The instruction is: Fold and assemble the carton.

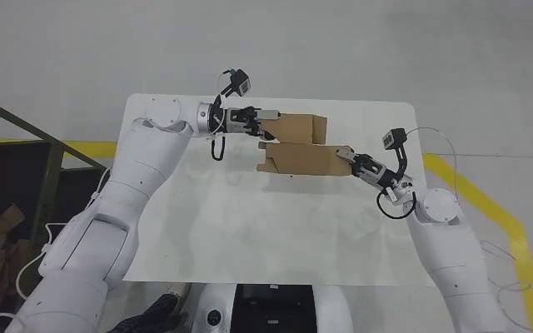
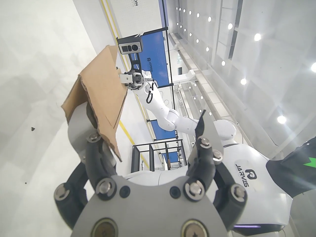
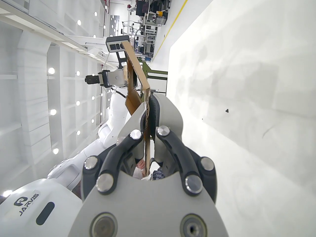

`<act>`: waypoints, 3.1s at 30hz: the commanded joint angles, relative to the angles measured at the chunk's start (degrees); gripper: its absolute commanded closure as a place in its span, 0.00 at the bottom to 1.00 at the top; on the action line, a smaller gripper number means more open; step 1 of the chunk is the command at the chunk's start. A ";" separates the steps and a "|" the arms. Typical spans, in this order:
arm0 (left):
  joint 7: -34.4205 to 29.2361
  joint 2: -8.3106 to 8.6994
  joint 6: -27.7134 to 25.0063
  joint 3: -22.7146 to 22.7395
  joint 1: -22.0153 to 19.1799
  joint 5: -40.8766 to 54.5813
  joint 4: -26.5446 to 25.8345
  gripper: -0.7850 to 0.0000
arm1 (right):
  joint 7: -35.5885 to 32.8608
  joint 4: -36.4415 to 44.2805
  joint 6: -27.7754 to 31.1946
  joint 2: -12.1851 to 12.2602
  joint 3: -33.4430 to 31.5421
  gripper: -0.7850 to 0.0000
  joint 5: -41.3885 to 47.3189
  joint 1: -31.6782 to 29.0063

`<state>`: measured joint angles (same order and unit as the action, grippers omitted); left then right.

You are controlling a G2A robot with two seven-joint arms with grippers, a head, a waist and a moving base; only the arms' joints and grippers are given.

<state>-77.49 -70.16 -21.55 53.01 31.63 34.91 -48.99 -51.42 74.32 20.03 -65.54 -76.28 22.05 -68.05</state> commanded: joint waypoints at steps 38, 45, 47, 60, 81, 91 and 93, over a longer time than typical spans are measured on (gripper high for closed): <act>1.51 -0.61 1.89 0.39 -0.29 -4.95 2.41 1.00 | 1.75 2.59 0.14 0.62 -1.40 0.53 0.53 -1.56; 0.22 -0.68 1.69 0.49 -0.37 -5.16 2.08 1.00 | 3.56 1.38 -1.36 0.83 -2.86 0.00 1.09 -1.22; -0.18 -0.66 1.69 0.50 -0.39 -5.38 1.96 1.00 | 4.14 0.55 -1.33 0.94 -3.51 0.00 0.94 -0.91; -3.22 -0.95 1.34 -0.05 0.12 -5.12 0.71 1.00 | 1.14 0.94 1.18 1.53 -6.10 0.00 2.15 0.86; -5.95 -2.75 0.71 -3.03 -0.18 -2.38 2.01 1.00 | -13.92 4.40 1.44 1.49 -2.08 0.00 11.73 0.36; -6.03 -3.38 0.79 -3.60 -0.40 -1.07 3.05 1.00 | -13.66 5.67 1.68 1.40 -1.24 0.00 13.34 -0.23; -6.39 -3.49 1.15 -3.74 -0.46 -0.83 3.40 1.00 | -13.61 5.71 1.90 1.38 -1.10 0.00 13.46 -0.24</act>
<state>-83.64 -73.58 -20.66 49.36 31.22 33.97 -45.83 -65.05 80.03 21.80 -64.14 -77.45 35.45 -68.30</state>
